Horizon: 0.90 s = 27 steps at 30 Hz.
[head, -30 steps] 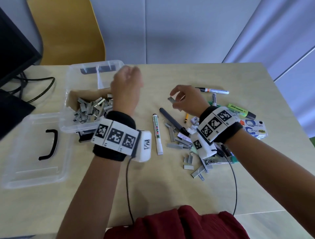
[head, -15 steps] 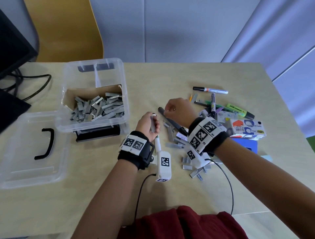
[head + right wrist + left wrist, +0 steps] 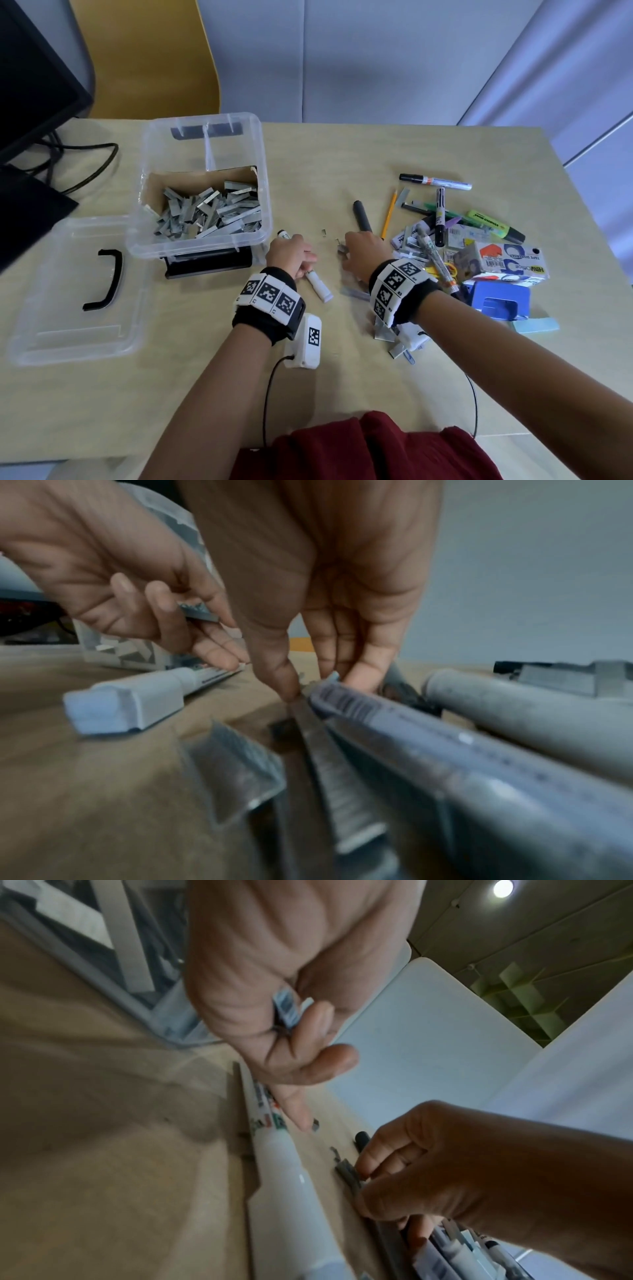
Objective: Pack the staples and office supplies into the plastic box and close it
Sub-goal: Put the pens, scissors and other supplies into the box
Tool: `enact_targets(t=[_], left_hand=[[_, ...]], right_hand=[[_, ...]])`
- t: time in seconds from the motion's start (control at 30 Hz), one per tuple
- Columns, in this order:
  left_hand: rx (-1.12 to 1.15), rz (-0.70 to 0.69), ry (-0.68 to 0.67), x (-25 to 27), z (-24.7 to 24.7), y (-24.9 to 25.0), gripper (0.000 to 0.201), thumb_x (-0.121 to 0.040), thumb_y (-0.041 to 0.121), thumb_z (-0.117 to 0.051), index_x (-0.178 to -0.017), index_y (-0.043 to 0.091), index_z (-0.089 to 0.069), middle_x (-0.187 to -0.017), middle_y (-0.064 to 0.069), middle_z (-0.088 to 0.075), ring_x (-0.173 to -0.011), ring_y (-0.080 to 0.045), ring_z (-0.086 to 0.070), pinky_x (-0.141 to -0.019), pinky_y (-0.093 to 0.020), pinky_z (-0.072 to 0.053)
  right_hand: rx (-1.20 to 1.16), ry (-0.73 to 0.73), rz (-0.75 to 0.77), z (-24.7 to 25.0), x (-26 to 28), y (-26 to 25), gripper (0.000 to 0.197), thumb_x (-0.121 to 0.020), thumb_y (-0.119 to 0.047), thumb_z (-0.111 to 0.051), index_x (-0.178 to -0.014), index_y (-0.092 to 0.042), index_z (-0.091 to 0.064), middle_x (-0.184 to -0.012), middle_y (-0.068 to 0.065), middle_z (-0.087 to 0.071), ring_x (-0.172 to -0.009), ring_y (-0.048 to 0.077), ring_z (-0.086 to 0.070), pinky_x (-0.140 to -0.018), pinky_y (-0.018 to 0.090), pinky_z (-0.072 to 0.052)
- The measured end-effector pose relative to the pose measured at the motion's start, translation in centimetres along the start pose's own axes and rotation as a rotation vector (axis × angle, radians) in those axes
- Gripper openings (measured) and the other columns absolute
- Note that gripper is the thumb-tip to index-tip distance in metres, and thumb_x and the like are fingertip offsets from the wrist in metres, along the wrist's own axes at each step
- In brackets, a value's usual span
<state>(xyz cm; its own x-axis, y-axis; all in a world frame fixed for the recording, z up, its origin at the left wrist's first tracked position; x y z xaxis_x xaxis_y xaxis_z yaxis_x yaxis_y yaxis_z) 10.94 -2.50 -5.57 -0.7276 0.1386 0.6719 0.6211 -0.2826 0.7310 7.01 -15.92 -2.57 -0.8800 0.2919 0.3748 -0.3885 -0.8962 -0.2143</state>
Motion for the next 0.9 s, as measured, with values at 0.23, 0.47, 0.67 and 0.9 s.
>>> enact_targets(t=[0.23, 0.47, 0.67, 0.9], left_hand=[[0.248, 0.055, -0.152, 0.4, -1.9, -0.2, 0.025, -0.095, 0.01, -0.031, -0.076, 0.005, -0.047, -0.058, -0.009, -0.054, -0.033, -0.009, -0.037, -0.034, -0.016, -0.023], [0.562, 0.193, -0.235, 0.9, -3.7, -0.4, 0.033, -0.1, 0.026, -0.034, -0.084, 0.002, -0.051, -0.068, -0.013, -0.056, -0.056, -0.018, -0.055, -0.05, -0.025, -0.046], [0.728, 0.271, -0.306, 0.6, -4.3, -0.8, 0.041, -0.1, 0.031, -0.033, -0.07, 0.008, -0.049, -0.049, -0.004, -0.054, -0.039, -0.012, -0.052, -0.044, -0.017, -0.043], [0.55, 0.223, -0.262, -0.3, -2.8, -0.8, 0.04, -0.099, 0.034, -0.034, -0.063, 0.017, -0.04, -0.036, 0.006, -0.04, -0.026, -0.006, -0.033, -0.032, -0.009, -0.022]], right_hand=[[-0.234, 0.015, -0.066, 1.3, -0.1, 1.2, 0.027, -0.078, -0.01, -0.066, -0.103, -0.004, -0.06, -0.102, 0.014, -0.061, -0.096, 0.03, -0.059, -0.07, 0.027, -0.041], [-0.456, 0.128, 0.142, 6.2, 1.3, -2.9, 0.027, -0.075, -0.021, -0.071, -0.098, -0.008, -0.065, -0.082, 0.002, -0.057, -0.075, 0.013, -0.049, -0.069, 0.023, -0.035], [-0.44, 0.132, 0.14, 6.0, 0.2, -3.0, 0.022, -0.082, -0.018, -0.063, -0.102, -0.011, -0.064, -0.089, 0.002, -0.062, -0.077, 0.014, -0.051, -0.074, 0.024, -0.041], [-0.294, 0.043, -0.054, 2.2, -3.1, 0.3, 0.016, -0.083, -0.006, -0.055, -0.091, 0.001, -0.066, -0.103, 0.018, -0.065, -0.104, 0.029, -0.055, -0.085, 0.036, -0.05]])
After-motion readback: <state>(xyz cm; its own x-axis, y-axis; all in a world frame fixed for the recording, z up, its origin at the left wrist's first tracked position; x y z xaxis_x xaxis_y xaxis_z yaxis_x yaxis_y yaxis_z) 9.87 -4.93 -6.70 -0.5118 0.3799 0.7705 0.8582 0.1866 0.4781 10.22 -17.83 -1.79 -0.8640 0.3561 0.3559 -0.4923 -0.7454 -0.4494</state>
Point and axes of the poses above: each hand's wrist, its own x-axis away from the middle knuckle, its own z-axis out of the back of the hand, y = z × x, the point moved 8 cm from there along -x, towards the middle knuckle
